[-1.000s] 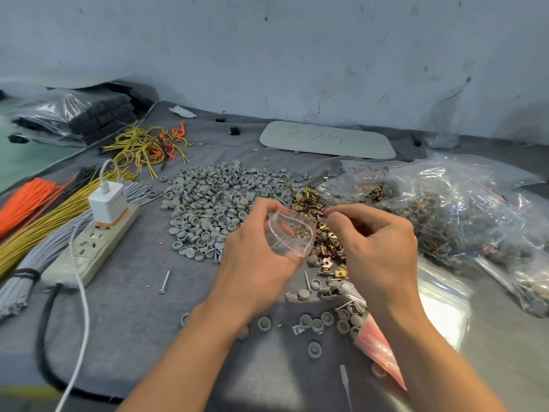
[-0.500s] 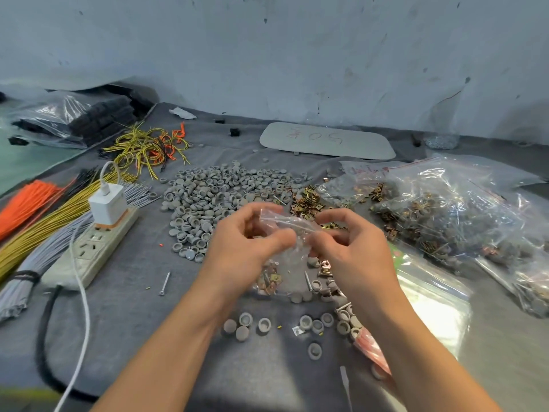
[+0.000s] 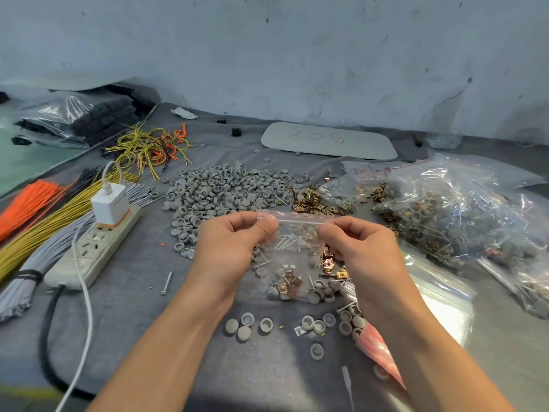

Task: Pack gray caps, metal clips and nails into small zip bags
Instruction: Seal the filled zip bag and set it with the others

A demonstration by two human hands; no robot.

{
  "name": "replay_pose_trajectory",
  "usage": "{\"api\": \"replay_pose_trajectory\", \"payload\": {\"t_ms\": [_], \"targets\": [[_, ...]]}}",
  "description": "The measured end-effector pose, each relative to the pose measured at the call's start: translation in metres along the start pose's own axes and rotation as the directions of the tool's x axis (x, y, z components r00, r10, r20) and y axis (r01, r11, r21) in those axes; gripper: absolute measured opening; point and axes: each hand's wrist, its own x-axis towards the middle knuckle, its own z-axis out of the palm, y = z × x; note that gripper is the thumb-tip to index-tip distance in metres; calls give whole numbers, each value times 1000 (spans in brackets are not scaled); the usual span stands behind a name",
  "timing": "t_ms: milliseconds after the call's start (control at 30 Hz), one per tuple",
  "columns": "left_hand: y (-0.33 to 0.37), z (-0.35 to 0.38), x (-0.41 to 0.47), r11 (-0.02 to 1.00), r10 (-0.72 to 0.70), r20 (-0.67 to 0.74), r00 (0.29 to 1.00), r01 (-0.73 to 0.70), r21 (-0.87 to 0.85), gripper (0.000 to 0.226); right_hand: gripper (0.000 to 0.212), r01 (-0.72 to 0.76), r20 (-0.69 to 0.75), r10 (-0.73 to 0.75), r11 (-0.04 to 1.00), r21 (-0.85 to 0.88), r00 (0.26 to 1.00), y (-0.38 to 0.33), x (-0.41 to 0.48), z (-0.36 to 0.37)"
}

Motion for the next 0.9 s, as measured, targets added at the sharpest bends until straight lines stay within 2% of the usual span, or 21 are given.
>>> {"api": "replay_pose_trajectory", "payload": {"t_ms": [200, 333, 467, 567, 767, 900], "targets": [[-3, 4, 0, 1000, -13, -57, 998, 11, -28, 9, 27, -3, -15, 5, 995, 99, 1000, -2, 0, 4], [-3, 3, 0, 1000, 7, 11, 1000, -7, 12, 5, 25, 15, 32, -17, 998, 57, 999, -1, 2, 2], [-3, 7, -5, 998, 48, 91, 995, -52, 37, 19, 19, 62, 94, -65, 998, 30, 994, 2, 1, 6], [-2, 12, -7, 997, 75, 106, 992, -77, 16, 21, 17, 78, 100, -83, 996, 54, 992, 3, 1, 11], [-2, 16, -8, 997, 67, 105, 992, -63, -36, 9, 17, 80, 87, -85, 995, 60, 993, 2, 1, 13], [-2, 20, -7, 994, 87, 73, 994, -82, -67, 19, 23, 85, 85, -91, 994, 65, 992, 2, 1, 16]]}}
